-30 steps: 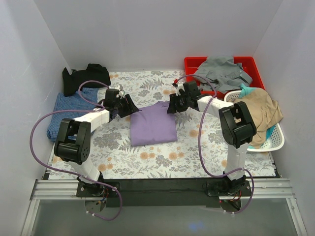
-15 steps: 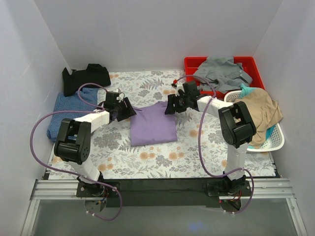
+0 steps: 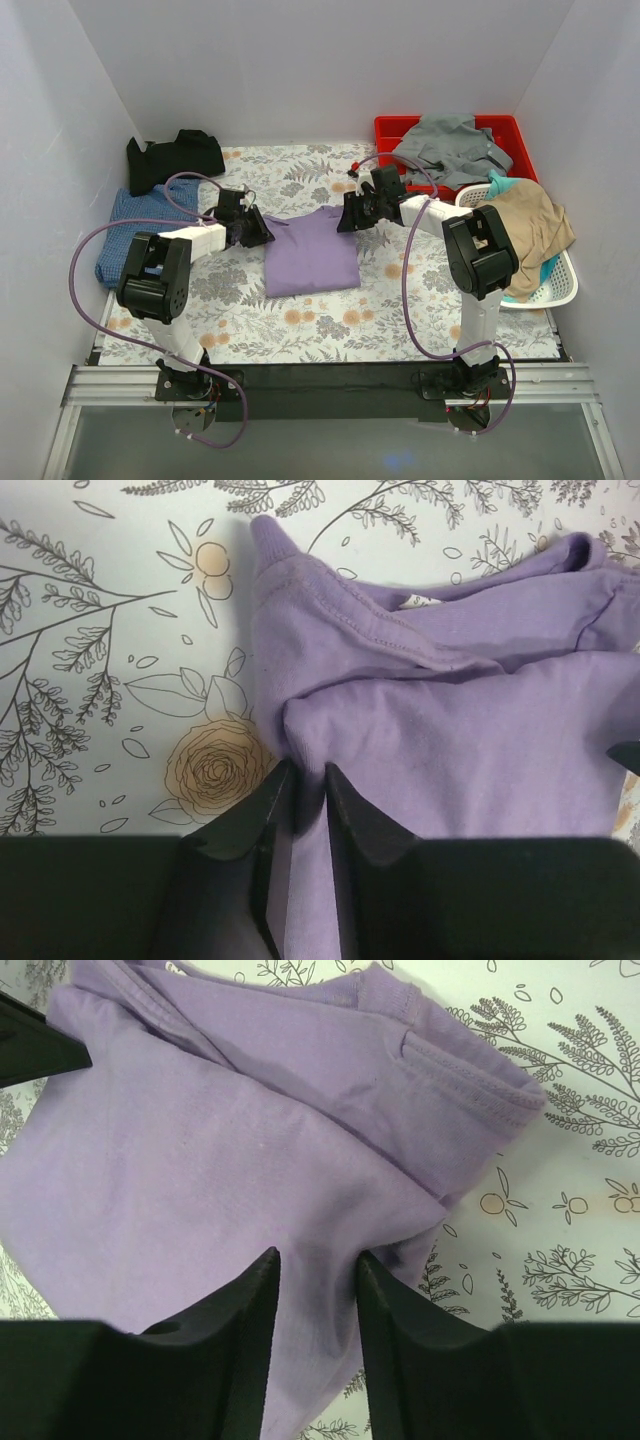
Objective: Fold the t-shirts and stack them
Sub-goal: Fold the tshirt
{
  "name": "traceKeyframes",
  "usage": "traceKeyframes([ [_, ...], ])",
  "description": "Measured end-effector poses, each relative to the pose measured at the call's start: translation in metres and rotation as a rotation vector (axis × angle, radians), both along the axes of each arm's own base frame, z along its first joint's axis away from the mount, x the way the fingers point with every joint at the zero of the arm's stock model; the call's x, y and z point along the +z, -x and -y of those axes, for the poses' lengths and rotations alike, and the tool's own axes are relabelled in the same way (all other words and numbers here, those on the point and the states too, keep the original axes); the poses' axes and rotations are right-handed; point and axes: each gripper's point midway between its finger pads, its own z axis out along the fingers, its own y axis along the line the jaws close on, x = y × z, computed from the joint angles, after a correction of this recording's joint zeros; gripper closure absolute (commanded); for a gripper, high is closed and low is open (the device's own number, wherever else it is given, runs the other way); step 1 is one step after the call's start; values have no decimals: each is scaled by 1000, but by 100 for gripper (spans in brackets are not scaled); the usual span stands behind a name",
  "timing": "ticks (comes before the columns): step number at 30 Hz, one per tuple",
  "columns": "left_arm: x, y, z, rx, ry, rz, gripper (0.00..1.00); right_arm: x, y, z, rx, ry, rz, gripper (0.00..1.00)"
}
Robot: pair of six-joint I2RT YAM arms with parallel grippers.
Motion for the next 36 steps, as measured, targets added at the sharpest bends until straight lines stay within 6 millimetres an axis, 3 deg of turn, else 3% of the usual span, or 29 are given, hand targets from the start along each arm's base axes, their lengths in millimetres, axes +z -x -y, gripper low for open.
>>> traceKeyframes([
  [7, 10, -5, 2, -2, 9, 25, 71, 0, 0, 0, 0, 0, 2, 57],
  [8, 13, -5, 2, -3, 10, 33, 73, 0, 0, 0, 0, 0, 2, 59],
  [11, 24, -7, 2, -3, 15, 60, 84, 0, 0, 0, 2, 0, 4, 75],
  [13, 29, -8, 2, -3, 19, 72, 100, 0, -1, 0, 3, 0, 6, 87],
  [17, 32, -9, 3, -6, 23, 83, 100, 0, -1, 0, 1, 0, 6, 96],
  [21, 38, -12, 3, -3, 25, 106, 100, 2, -3, 0, -4, 1, 16, 97],
  [30, 81, -28, 1, 17, 28, 242, 100, 26, -21, -1, -36, -13, 119, 99],
  [36, 83, -42, -1, 35, 21, 270, 100, 45, -46, -10, -48, -34, 184, 98],
])
